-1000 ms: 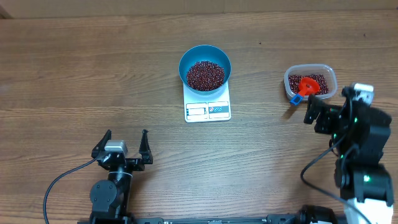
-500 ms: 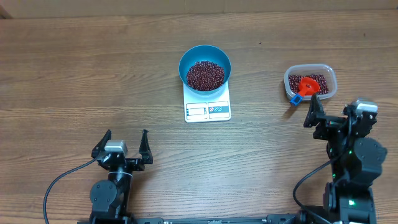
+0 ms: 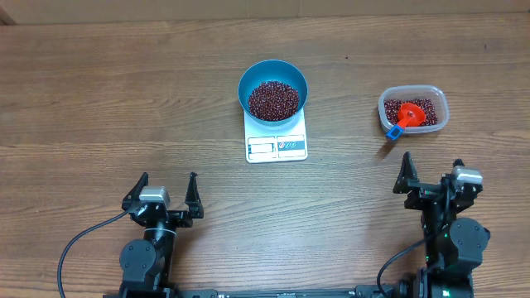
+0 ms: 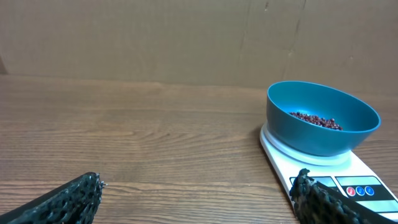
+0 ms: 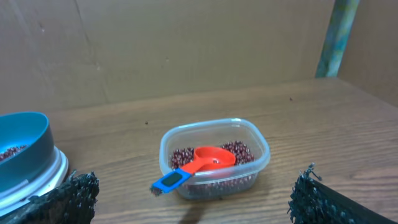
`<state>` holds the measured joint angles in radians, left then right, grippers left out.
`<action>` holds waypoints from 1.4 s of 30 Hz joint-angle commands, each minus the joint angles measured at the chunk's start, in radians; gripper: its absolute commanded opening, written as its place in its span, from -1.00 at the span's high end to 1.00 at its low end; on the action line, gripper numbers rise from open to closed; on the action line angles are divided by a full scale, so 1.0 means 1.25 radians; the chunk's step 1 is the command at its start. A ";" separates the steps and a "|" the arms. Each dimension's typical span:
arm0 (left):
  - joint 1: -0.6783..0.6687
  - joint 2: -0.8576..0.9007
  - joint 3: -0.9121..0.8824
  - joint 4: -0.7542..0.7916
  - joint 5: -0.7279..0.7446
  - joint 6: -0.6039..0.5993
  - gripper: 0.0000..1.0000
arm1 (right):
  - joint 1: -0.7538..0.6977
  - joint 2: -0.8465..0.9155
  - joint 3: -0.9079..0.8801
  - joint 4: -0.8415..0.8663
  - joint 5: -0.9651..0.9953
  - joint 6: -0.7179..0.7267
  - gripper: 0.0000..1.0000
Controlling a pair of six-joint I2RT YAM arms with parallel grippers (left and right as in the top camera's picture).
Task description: Scoop item into bowl and weigh 150g on scale
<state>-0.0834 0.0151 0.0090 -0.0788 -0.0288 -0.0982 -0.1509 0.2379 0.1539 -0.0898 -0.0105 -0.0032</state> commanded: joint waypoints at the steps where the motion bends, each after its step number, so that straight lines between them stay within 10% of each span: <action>1: 0.005 -0.008 -0.003 0.001 0.009 -0.008 -0.99 | -0.003 -0.047 -0.043 0.009 0.007 0.002 -1.00; 42: 0.005 -0.008 -0.003 0.001 0.009 -0.008 -0.99 | -0.002 -0.189 -0.117 0.005 0.008 0.002 -1.00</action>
<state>-0.0834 0.0151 0.0090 -0.0788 -0.0288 -0.0982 -0.1509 0.0128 0.0185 -0.0895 -0.0101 -0.0032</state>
